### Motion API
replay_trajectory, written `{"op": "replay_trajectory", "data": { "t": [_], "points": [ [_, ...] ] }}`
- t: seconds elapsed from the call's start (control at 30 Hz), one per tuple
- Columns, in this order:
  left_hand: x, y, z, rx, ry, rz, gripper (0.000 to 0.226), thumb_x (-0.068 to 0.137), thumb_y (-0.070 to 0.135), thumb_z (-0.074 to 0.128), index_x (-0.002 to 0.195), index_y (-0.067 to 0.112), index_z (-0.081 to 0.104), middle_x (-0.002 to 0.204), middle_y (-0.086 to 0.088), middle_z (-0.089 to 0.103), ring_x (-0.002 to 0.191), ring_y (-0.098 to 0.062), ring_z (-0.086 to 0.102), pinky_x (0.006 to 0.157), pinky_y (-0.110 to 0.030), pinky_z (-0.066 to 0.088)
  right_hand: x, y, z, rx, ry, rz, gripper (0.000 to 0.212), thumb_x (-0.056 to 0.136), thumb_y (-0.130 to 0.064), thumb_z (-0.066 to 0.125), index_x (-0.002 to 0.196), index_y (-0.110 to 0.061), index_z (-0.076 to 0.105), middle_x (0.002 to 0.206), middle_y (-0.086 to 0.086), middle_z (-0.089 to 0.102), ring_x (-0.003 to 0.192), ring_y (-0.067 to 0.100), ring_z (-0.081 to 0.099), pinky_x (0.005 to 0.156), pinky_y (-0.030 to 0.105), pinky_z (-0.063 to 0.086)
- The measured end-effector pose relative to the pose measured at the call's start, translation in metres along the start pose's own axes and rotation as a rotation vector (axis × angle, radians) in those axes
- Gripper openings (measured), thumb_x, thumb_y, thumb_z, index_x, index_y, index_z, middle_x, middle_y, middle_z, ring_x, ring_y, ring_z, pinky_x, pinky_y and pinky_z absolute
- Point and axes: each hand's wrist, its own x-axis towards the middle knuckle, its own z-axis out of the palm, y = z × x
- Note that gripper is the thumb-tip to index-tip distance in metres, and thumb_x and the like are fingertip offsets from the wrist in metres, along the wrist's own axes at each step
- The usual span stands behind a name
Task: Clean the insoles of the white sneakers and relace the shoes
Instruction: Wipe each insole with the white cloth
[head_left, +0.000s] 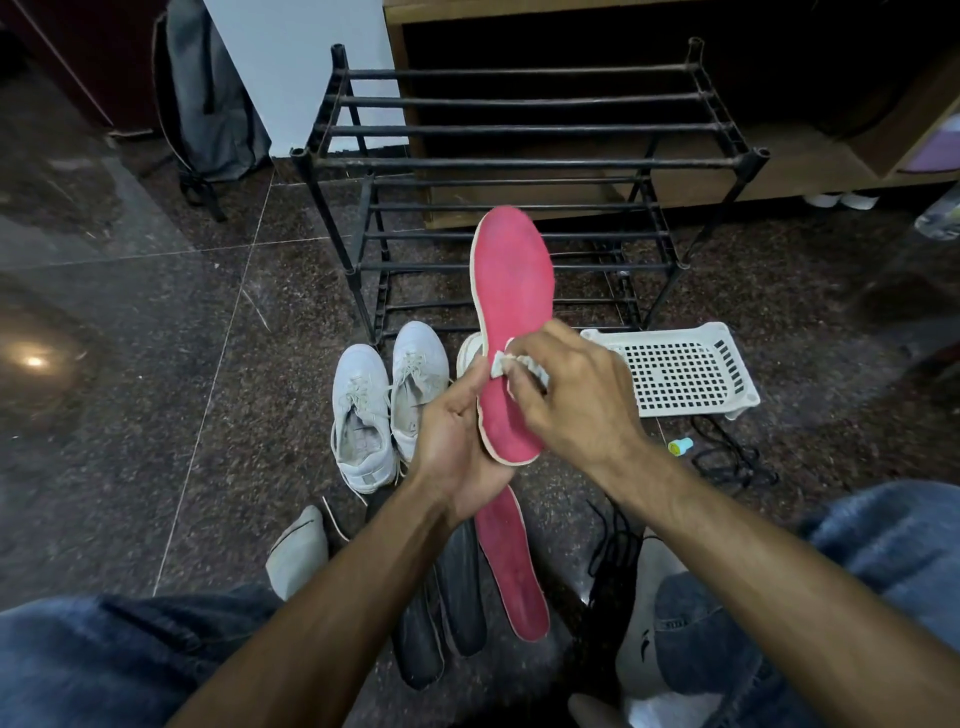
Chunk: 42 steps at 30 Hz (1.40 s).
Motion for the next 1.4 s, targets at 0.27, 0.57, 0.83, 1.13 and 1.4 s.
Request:
{"op": "replay_trajectory", "data": {
  "t": [0.27, 0.57, 0.83, 1.13, 1.4],
  "points": [
    [0.003, 0.015, -0.004, -0.034, 0.092, -0.009, 0.050, 0.100, 0.036, 0.040, 0.131, -0.001, 0.056, 0.132, -0.019, 0.058, 0.116, -0.028, 0.058, 0.095, -0.038, 0.051, -0.004, -0.004, 0.001, 0.251, -0.299, -0.210, 0.019, 0.083, -0.026, 0.057, 0.090, -0.016, 0.072, 0.081, -0.006, 0.063, 0.069, 0.017, 0.060, 0.059, 0.038, 0.052],
    [0.003, 0.014, -0.006, 0.036, 0.015, 0.056, 0.038, 0.084, 0.028, 0.049, 0.103, 0.002, 0.068, 0.101, -0.014, 0.063, 0.091, -0.025, 0.062, 0.089, -0.034, 0.051, -0.004, -0.001, -0.001, 0.160, -0.405, -0.168, 0.018, 0.082, -0.026, 0.055, 0.087, -0.019, 0.071, 0.081, -0.009, 0.063, 0.070, 0.013, 0.060, 0.065, 0.035, 0.052],
    [0.005, 0.032, -0.012, 0.165, 0.027, 0.019, 0.064, 0.088, 0.043, 0.049, 0.132, -0.003, 0.054, 0.111, -0.019, 0.062, 0.094, -0.027, 0.062, 0.089, -0.038, 0.050, -0.010, -0.007, -0.002, 0.150, -0.519, -0.356, 0.017, 0.085, -0.027, 0.056, 0.092, -0.021, 0.070, 0.082, -0.010, 0.061, 0.068, 0.013, 0.059, 0.056, 0.029, 0.044],
    [-0.001, -0.002, 0.001, 0.299, 0.089, -0.082, 0.043, 0.096, 0.037, 0.045, 0.124, 0.010, 0.064, 0.098, -0.011, 0.068, 0.080, -0.021, 0.064, 0.077, -0.035, 0.051, 0.017, 0.021, -0.005, -0.163, -0.081, 0.051, 0.016, 0.094, -0.029, 0.056, 0.098, -0.019, 0.067, 0.097, -0.002, 0.061, 0.075, 0.030, 0.063, 0.061, 0.035, 0.046],
    [-0.002, 0.010, 0.000, 0.211, 0.089, -0.084, 0.046, 0.086, 0.041, 0.051, 0.113, 0.008, 0.067, 0.094, -0.011, 0.067, 0.083, -0.023, 0.064, 0.080, -0.037, 0.052, -0.006, 0.002, -0.008, -0.068, -0.376, -0.159, 0.016, 0.093, -0.028, 0.054, 0.099, -0.021, 0.068, 0.091, -0.008, 0.061, 0.074, 0.017, 0.059, 0.066, 0.031, 0.047]
  ]
}}
